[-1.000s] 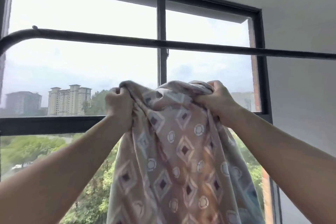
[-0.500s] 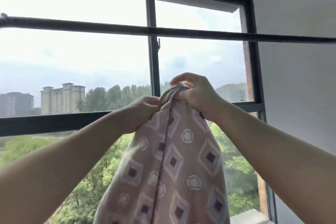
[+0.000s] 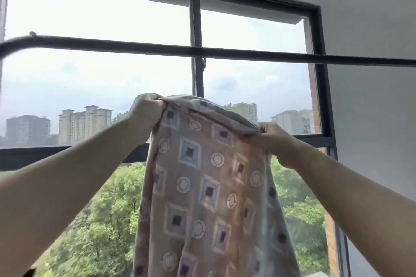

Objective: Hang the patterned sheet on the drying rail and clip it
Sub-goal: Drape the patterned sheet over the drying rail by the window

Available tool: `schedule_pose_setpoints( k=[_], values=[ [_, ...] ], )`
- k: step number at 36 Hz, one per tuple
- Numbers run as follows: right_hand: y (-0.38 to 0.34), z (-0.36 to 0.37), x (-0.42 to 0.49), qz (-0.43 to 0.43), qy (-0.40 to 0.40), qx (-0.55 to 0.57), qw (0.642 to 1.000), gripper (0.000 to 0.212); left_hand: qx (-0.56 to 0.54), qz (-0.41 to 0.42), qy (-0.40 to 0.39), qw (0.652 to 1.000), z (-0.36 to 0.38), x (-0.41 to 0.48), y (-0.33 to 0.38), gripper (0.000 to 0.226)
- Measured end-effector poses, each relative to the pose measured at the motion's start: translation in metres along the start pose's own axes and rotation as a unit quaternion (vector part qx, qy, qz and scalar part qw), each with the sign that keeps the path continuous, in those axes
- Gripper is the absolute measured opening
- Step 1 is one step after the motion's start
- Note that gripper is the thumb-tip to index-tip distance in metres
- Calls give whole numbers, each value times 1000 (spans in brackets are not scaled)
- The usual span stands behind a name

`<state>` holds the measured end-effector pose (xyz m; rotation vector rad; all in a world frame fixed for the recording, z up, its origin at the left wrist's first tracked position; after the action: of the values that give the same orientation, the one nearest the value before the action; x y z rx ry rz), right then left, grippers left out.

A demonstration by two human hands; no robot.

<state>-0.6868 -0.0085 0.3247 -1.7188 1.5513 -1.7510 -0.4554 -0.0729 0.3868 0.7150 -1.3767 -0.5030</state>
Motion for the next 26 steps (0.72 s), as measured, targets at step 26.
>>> schedule_pose_setpoints(
  k=[26],
  values=[
    [-30, 32, -17, 17, -192, -124, 973, 14, 6, -61, -103, 993, -2, -28, -13, 21]
  ],
)
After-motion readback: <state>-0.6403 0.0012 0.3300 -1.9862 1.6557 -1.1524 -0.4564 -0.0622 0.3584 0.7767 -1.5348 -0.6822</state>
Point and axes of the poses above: each hand's wrist, its own x-axis towards the middle knuckle, its own z-axis out of the palm, y = z × x, the point moved 7 cm from there along x, towards the middle knuckle, and after that the axes turned 12 degrees about y, right-handed, at the moved point
